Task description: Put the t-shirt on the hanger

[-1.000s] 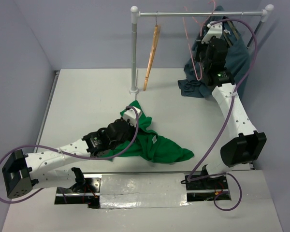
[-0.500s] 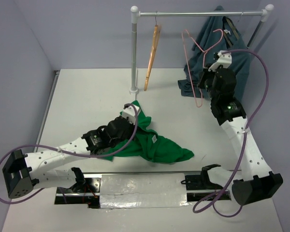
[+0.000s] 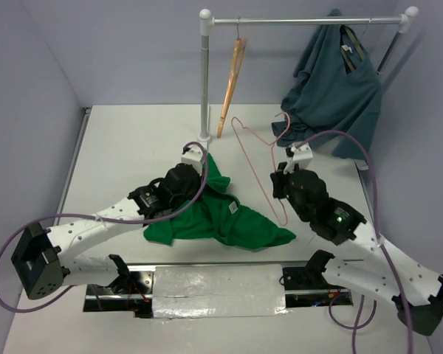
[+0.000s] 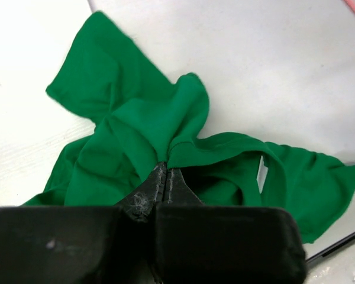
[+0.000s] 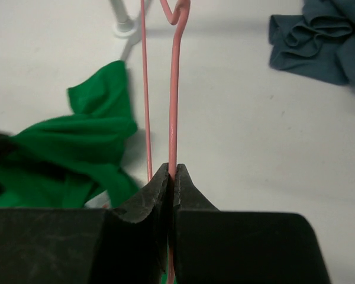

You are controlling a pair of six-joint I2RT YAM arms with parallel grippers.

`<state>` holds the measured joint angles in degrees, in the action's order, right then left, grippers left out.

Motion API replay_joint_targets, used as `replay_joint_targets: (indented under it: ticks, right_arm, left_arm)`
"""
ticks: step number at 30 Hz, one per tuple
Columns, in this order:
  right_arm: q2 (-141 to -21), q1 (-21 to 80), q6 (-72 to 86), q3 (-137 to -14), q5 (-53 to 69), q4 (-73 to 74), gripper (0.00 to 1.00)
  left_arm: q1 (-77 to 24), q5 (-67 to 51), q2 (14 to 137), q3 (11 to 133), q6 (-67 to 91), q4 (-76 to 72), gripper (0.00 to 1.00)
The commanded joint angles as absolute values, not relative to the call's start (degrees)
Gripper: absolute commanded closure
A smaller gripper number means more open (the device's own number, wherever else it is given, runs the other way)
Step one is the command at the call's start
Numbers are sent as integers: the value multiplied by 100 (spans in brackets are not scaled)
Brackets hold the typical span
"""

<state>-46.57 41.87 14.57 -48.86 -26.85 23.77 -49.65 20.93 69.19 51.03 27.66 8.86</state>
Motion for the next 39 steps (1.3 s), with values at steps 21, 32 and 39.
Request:
replay_joint_targets:
  ticks: [21,32,39]
  right_arm:
    - [-4657,8533,3839,-4666,-5237,4446,100]
    - [-5001,9184,4280,-5457,-5766,5220,100]
    - [-5107,9237,4272,-5555,-5678,5265,100]
  left_arm:
    - [-4386,2179,7752,6301,3103,1309,100]
    - [-4105,2127,7769,6293,3015,1476,100]
    - [-4025,2188,7997,6591,2936,1661,100]
